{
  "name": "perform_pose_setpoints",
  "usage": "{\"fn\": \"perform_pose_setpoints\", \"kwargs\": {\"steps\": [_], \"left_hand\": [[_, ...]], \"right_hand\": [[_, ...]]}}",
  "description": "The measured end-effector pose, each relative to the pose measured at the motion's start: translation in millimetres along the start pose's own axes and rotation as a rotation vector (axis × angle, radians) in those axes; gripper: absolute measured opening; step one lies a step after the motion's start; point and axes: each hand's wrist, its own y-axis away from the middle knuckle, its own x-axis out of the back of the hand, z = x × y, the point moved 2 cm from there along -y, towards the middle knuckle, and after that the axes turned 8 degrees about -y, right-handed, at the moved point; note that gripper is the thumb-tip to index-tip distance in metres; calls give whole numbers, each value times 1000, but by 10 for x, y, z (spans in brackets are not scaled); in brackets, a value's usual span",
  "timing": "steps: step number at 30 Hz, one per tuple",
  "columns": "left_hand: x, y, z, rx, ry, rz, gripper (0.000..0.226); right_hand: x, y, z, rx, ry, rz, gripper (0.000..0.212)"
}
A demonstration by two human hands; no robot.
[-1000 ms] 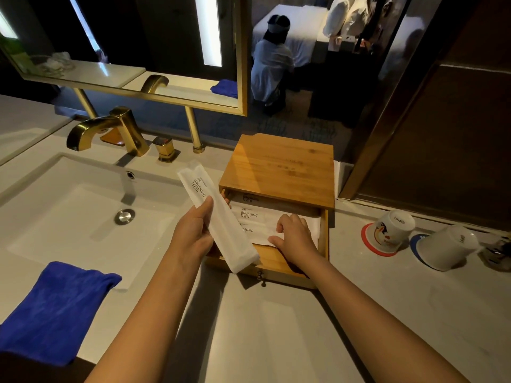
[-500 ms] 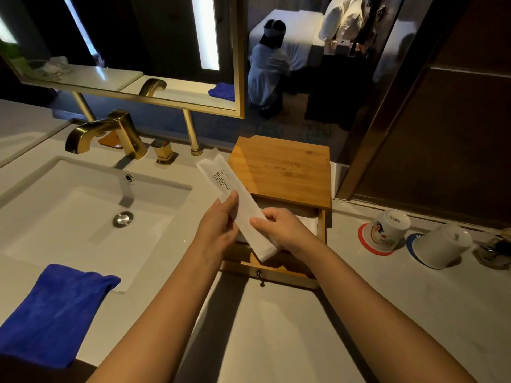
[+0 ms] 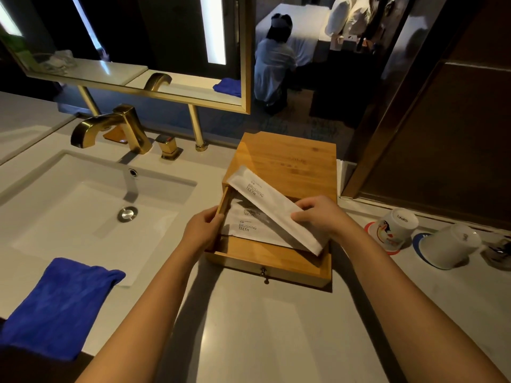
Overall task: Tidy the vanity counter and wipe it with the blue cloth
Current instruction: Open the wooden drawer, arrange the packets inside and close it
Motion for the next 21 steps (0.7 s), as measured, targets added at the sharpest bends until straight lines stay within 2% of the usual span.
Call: {"fn": "perform_pose_setpoints", "kwargs": {"steps": [2,4,8,13,15,17,19,21], "left_hand": [[-22,-8,-28,1,41,-11,30],[-28,-20,-37,17,60,-40,25],[-28,-11,-39,47,49,-82,26],[-21,2,-33,56,110,-82,28],[-20,5,-24,68,125,-79,28],[-27,-3,-28,66,146,-83,28],[-28,-6,-30,60,153,-85,27],[-35,-11,-31,52,153,-81,27]], "right_hand": [[32,15,45,-20,62,-46,7],[47,25,79,-23,163,-74,8],[-9,43,98,-39,389,-173,25],[-283,33,70,19,454,-306,28],[-354,32,103,27,470,-302,26],[-384,42,180,42,463,-273,10],[-426,75,234,59,477,-235,22],[-489,106,275,91,536,-176,25]]}}
